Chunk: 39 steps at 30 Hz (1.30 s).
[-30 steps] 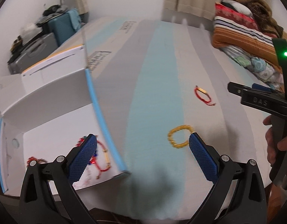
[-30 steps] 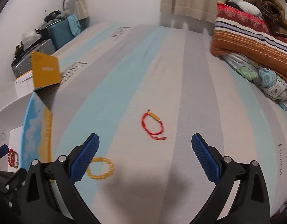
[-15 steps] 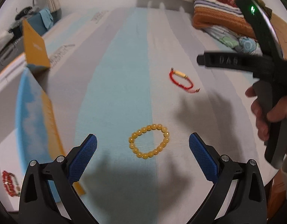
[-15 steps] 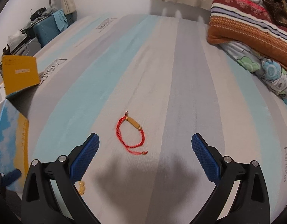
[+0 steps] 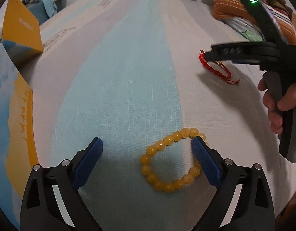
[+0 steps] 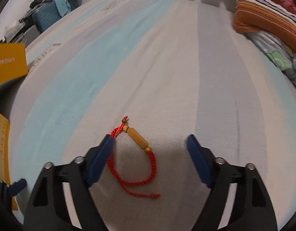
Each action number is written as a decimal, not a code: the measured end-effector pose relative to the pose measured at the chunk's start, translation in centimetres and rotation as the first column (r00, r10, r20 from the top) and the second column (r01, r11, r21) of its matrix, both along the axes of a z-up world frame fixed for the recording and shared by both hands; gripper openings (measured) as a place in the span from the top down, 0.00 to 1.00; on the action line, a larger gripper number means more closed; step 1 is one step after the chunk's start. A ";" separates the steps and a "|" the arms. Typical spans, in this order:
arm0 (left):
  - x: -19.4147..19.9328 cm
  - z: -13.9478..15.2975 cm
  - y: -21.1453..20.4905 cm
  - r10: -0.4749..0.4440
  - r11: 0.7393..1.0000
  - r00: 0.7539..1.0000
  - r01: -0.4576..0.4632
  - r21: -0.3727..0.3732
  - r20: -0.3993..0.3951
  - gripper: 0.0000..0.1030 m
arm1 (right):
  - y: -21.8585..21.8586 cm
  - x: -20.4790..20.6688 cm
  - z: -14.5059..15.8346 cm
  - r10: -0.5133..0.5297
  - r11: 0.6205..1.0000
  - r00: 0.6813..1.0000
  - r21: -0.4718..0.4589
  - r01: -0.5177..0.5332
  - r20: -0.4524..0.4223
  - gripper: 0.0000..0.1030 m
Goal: Organize jewelry
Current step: 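Grasp the yellow amber bracelet with the left tool while the right tool grasps the last red cord bracelet, then lift and carry the amber and red cord bracelets over the white box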
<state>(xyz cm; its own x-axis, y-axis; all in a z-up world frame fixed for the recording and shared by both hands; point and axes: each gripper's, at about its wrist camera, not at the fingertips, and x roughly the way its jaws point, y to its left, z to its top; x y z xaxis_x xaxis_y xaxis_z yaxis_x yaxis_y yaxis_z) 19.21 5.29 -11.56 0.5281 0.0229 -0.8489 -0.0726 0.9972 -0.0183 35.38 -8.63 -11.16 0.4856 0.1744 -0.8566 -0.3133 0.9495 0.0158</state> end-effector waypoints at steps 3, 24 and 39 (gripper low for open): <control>-0.2 0.0 -0.1 -0.006 1.000 1.000 0.006 0.010 0.026 0.26 | 0.3 0.0 -0.9 0.014 1.000 1.000 0.011 -0.014 0.007 0.45; -1.4 2.1 0.8 0.009 0.998 1.000 -0.010 -0.057 -0.012 0.92 | 0.5 -1.9 1.3 0.016 0.998 1.000 0.062 -0.018 0.021 0.92; -3.3 6.4 1.6 0.025 0.996 0.999 -0.023 -0.086 0.023 0.92 | -0.3 -5.1 5.9 0.006 0.996 0.999 0.091 -0.010 0.049 0.92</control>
